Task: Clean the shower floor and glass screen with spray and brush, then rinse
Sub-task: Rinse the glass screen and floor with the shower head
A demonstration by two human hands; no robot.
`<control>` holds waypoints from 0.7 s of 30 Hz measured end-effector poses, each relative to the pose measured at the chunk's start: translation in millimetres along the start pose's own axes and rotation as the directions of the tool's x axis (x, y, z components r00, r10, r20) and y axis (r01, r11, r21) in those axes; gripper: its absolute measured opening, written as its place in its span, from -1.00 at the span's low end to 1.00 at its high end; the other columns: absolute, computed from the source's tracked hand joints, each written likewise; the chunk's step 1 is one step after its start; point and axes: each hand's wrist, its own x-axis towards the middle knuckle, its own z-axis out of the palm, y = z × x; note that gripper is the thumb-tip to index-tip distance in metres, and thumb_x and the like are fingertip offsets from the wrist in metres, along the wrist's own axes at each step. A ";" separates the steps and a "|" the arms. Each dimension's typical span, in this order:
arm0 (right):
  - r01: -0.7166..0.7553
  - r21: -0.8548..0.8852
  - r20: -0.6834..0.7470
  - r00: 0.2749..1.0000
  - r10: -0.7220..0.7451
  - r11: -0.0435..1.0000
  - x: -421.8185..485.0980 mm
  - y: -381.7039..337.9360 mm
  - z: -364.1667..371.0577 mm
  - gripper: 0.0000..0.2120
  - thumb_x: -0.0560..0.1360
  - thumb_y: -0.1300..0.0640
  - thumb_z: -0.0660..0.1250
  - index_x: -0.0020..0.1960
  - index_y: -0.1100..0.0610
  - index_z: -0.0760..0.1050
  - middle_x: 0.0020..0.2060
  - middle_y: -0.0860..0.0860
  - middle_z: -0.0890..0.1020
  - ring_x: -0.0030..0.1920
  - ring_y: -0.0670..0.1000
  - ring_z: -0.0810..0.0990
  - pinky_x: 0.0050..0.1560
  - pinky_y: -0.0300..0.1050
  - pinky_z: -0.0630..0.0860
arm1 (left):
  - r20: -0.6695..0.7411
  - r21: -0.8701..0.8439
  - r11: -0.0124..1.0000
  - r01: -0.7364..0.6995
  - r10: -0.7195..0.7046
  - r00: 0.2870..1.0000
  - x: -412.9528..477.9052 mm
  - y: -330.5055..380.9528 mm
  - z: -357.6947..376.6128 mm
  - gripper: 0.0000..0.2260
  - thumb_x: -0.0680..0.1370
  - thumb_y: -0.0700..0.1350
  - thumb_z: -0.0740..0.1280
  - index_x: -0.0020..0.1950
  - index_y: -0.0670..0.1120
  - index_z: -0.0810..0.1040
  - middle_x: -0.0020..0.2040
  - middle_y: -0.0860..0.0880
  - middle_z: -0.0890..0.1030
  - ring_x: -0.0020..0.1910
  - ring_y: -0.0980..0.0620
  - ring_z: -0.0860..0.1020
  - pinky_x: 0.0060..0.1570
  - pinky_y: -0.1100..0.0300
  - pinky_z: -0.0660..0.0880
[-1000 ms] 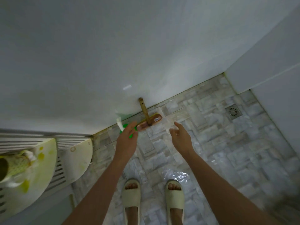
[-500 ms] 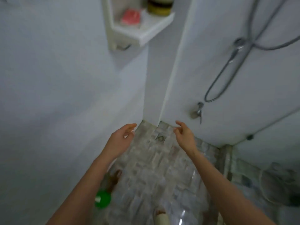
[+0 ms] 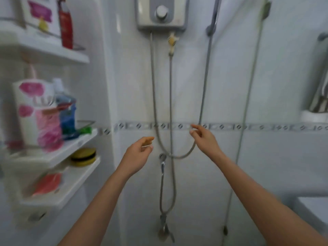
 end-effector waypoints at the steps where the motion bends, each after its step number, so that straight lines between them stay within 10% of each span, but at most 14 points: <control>1: 0.044 0.003 -0.055 0.998 -0.044 0.999 30.5 -6.6 -21.0 -0.67 0.59 0.05 0.23 0.33 0.09 0.44 -0.05 -0.02 0.55 -0.03 -0.07 0.52 -0.14 -0.40 0.39 | 0.001 -0.015 0.999 -0.045 0.045 0.999 30.5 14.8 10.9 -0.75 0.63 -0.12 0.26 0.30 0.06 0.52 0.21 0.07 0.57 0.15 0.12 0.56 0.06 0.30 0.41; 21: 0.357 -0.190 -0.366 0.839 -0.403 0.915 414.6 -163.1 -193.4 -0.49 0.61 -0.02 0.16 0.47 0.20 0.20 0.24 0.14 0.51 0.25 0.09 0.47 0.27 -0.05 0.35 | 0.214 0.103 0.967 -0.232 0.206 0.955 401.2 133.9 180.7 -0.49 0.62 0.10 0.24 0.49 -0.12 0.27 0.31 -0.13 0.54 0.29 -0.08 0.51 0.18 0.21 0.36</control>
